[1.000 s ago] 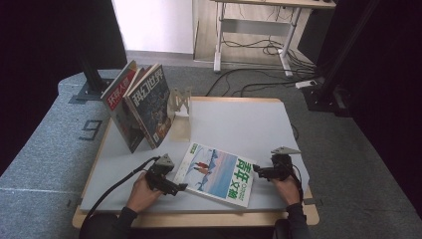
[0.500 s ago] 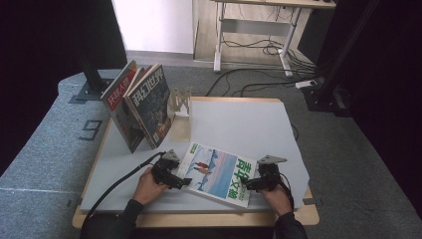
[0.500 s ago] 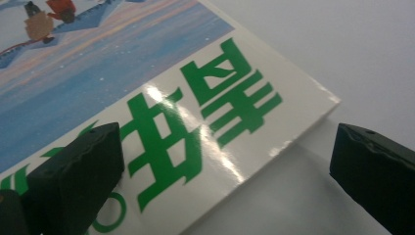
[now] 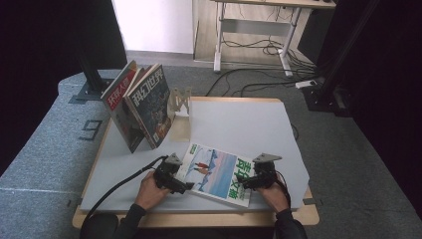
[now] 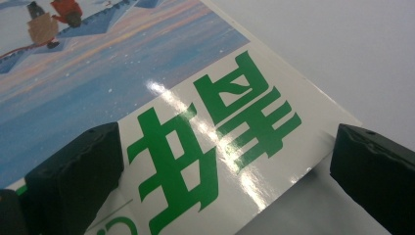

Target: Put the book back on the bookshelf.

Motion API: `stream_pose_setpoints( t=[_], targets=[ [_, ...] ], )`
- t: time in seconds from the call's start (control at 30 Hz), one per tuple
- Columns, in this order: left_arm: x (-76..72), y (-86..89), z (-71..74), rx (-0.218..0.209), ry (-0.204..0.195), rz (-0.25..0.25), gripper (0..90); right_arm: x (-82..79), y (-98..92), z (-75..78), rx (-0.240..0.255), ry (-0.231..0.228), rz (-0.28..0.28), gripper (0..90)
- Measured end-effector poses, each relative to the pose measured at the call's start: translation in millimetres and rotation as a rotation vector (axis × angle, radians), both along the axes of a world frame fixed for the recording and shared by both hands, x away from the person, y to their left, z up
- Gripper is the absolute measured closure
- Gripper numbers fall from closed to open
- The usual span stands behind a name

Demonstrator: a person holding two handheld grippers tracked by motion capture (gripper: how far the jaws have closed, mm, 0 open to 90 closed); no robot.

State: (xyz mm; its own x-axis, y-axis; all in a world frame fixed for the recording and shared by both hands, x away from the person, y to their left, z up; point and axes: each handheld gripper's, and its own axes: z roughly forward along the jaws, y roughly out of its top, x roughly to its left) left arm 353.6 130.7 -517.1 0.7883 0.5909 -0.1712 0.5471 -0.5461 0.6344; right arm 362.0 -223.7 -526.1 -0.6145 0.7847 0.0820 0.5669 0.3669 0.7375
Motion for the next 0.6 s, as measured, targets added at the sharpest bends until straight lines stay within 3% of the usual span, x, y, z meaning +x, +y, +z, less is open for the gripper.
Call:
stream_pose_setpoints(
  t=[0.33,0.47,0.6],
  targets=[
    [-11.2,0.0,1.7,0.001,-0.003,-0.009,3.1,6.8,1.1,-0.3,0.009,0.001,-0.01,0.0],
    [-12.0,1.2,1.8,-0.006,-0.001,-0.009,3.3,5.5,1.3,-0.8,0.025,0.037,-0.044,0.3],
    [-12.8,1.4,0.8,-0.02,-0.001,-0.006,3.3,6.4,0.6,-1.1,0.026,0.039,-0.038,0.0]
  ],
)
